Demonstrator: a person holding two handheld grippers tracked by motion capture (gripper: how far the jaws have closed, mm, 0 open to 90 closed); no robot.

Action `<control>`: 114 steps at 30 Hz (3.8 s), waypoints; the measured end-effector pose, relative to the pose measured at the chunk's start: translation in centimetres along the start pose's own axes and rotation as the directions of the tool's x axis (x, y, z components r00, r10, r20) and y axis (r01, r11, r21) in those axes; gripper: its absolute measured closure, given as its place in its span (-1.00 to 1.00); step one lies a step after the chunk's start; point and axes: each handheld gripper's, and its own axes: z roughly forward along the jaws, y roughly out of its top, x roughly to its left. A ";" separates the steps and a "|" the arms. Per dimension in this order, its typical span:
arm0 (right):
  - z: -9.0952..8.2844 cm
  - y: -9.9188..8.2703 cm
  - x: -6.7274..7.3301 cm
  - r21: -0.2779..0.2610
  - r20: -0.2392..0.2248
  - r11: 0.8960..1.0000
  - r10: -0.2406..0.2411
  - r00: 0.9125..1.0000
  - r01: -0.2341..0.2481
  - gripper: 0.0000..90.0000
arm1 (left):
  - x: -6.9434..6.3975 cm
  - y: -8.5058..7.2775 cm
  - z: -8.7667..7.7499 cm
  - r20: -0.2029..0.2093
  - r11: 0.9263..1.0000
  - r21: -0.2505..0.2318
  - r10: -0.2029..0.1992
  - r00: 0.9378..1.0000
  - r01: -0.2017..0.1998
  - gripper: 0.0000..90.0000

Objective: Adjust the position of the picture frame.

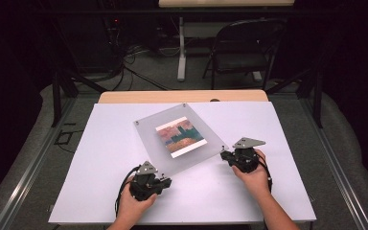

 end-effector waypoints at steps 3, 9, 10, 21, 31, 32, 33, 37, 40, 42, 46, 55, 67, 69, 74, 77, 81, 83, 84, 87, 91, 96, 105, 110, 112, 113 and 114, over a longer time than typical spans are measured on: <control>0.0 0.0 0.1 0.003 -0.005 1.000 0.003 1.000 -0.003 0.89 | 0.1 0.0 -0.1 0.006 1.000 0.008 -0.001 1.000 0.001 0.89; -0.1 0.1 0.3 0.003 -0.021 1.000 0.000 1.000 0.000 0.90 | 0.6 0.0 -0.6 -0.006 1.000 0.001 -0.021 1.000 0.021 0.89; -0.2 0.1 0.4 0.006 -0.024 1.000 -0.001 1.000 0.002 0.90 | 0.6 0.0 -0.6 -0.006 1.000 0.001 -0.021 1.000 0.021 0.89; -0.7 0.0 1.4 0.003 -0.043 1.000 -0.019 0.999 0.019 0.89 | 2.2 0.1 -1.3 -0.029 0.999 -0.018 -0.050 0.998 0.049 0.89; -1.7 -0.7 2.4 0.014 -0.031 1.000 -0.026 0.999 0.026 0.89 | 3.6 0.8 -0.7 -0.054 0.997 -0.032 -0.066 0.996 0.064 0.89; -1.9 -0.8 2.5 0.012 -0.029 1.000 -0.022 0.999 0.022 0.90 | 3.7 0.9 -0.6 -0.055 0.997 -0.036 -0.065 0.996 0.064 0.89; -2.0 -0.8 2.6 0.012 -0.027 1.000 -0.024 0.999 0.024 0.90 | 3.8 1.0 -0.6 -0.057 0.997 -0.037 -0.066 0.996 0.064 0.89; -2.4 -1.0 2.7 0.005 -0.022 1.000 -0.018 1.000 0.018 0.90 | 4.6 1.4 -0.2 -0.065 0.996 -0.048 -0.078 0.995 0.075 0.89; -2.7 -1.0 2.8 -0.028 -0.044 1.000 -0.008 0.999 0.007 1.00 | 5.7 1.6 0.1 -0.093 0.994 -0.043 -0.104 0.990 0.100 0.88; -2.8 -0.7 3.0 -0.053 -0.046 0.999 0.005 0.999 -0.007 1.00 | 5.5 1.8 0.2 -0.069 0.992 -0.072 -0.112 0.991 0.107 0.88; -2.3 -0.2 3.6 -0.051 -0.021 0.998 -0.033 0.999 0.032 1.00 | 3.8 2.7 0.7 -0.044 0.995 -0.069 -0.078 0.996 0.075 0.89; -2.1 -1.4 2.1 -0.012 -0.007 0.999 0.042 0.999 -0.042 0.88 | 6.4 2.4 0.3 -0.065 0.985 -0.085 -0.156 0.986 0.150 0.86; -1.4 -1.7 2.1 0.005 -0.004 0.999 0.041 0.999 -0.041 0.68 | 7.5 2.0 1.2 -0.070 0.985 -0.053 -0.169 0.983 0.166 0.84; -1.3 -1.7 2.0 0.011 -0.002 0.999 0.046 0.999 -0.046 0.66 | 7.6 1.9 1.3 -0.069 0.984 -0.052 -0.173 0.982 0.170 0.83; -1.2 -1.9 1.9 0.011 -0.001 0.998 0.060 0.998 -0.060 0.59 | 7.6 1.9 1.3 -0.063 0.984 -0.055 -0.174 0.983 0.171 0.83; -1.2 -1.9 1.8 0.013 -0.001 0.998 0.064 0.998 -0.064 0.58 | 7.6 2.0 1.3 -0.059 0.984 -0.056 -0.175 0.983 0.172 0.82; -1.1 -1.9 1.7 0.011 0.001 0.997 0.073 0.997 -0.073 0.57 | 7.7 2.2 1.6 -0.056 0.985 -0.056 -0.168 0.984 0.165 0.82; -1.1 -1.9 1.7 0.011 0.002 0.997 0.078 0.997 -0.078 0.57 | 7.7 2.2 1.6 -0.054 0.984 -0.056 -0.169 0.984 0.167 0.82; -1.1 -1.9 1.7 0.011 0.002 0.997 0.078 0.997 -0.078 0.57 | 7.7 2.2 1.6 -0.054 0.984 -0.056 -0.169 0.984 0.167 0.82; -1.2 -2.0 1.5 0.003 0.002 0.996 0.084 0.996 -0.084 0.55 | 7.7 2.1 1.6 -0.053 0.985 -0.057 -0.168 0.984 0.165 0.82; -1.2 -2.0 1.4 0.002 0.004 0.996 0.085 0.996 -0.085 0.52 | 7.6 2.1 1.6 -0.053 0.984 -0.061 -0.170 0.984 0.167 0.82; -1.4 -1.9 1.4 0.003 0.002 0.996 0.089 0.996 -0.089 0.52 | 7.6 2.1 1.6 -0.049 0.983 -0.060 -0.174 0.984 0.171 0.82; -1.8 -2.0 1.3 0.016 0.018 0.997 0.077 0.997 -0.078 0.40 | 7.8 1.9 1.3 -0.016 0.976 -0.067 -0.207 0.978 0.206 0.73; -2.2 -2.0 1.1 0.023 0.025 0.998 0.057 0.998 -0.058 0.28 | 7.4 1.8 0.5 -0.032 0.980 -0.076 -0.188 0.982 0.185 0.55; -2.3 -2.0 1.0 0.025 0.028 0.998 0.052 0.998 -0.053 0.24 | 7.4 1.7 0.3 -0.035 0.980 -0.077 -0.185 0.982 0.182 0.46; -2.3 -2.0 1.0 0.030 0.033 0.998 0.050 0.998 -0.051 0.14 | 7.2 1.6 0.0 -0.051 0.984 -0.073 -0.168 0.984 0.164 0.39; -2.3 -2.0 1.0 0.030 0.033 0.998 0.050 0.998 -0.051 0.14 | 7.2 1.6 0.0 -0.051 0.984 -0.073 -0.168 0.984 0.164 0.35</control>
